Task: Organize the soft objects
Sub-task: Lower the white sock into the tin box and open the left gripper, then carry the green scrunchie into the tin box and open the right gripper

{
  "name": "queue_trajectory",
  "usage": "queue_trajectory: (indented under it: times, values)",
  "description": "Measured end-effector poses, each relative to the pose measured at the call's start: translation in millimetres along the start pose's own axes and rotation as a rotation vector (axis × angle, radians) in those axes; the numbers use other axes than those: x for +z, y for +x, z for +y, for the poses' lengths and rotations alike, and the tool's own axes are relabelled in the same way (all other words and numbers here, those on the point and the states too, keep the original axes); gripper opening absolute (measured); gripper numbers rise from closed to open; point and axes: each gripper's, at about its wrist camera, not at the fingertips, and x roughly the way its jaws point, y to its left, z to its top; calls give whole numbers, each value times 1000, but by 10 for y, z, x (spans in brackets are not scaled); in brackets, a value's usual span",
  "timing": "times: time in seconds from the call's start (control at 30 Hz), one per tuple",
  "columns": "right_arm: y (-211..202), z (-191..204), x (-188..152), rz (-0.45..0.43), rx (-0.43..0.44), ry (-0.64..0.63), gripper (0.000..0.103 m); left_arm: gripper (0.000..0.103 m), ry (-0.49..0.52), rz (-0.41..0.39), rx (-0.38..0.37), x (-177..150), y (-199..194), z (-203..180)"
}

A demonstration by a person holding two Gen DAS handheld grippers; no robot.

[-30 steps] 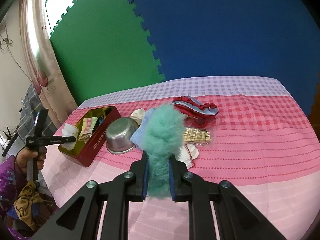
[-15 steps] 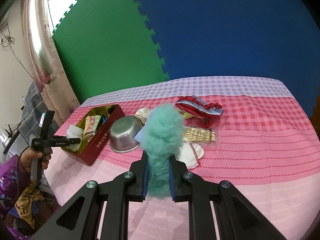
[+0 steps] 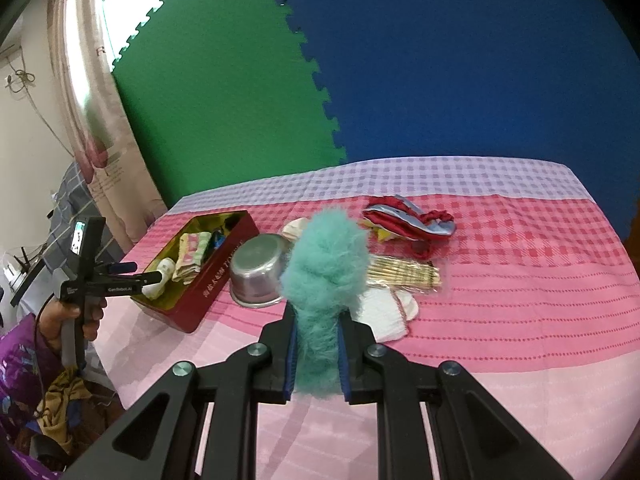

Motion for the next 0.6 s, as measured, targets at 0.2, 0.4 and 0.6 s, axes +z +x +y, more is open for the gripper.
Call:
queue_trajectory:
  times: [0.2, 0.4, 0.6]
  values:
    - [94, 304, 192, -2, 59, -77, 16, 83, -123, -2, 23, -180, -255, 34]
    - [407, 842, 490, 1, 161, -166, 16, 89, -171, 7, 82, -376, -455, 29]
    - [940, 1475, 710, 53, 233, -244, 16, 90, -224, 25, 73, -562, -492, 142]
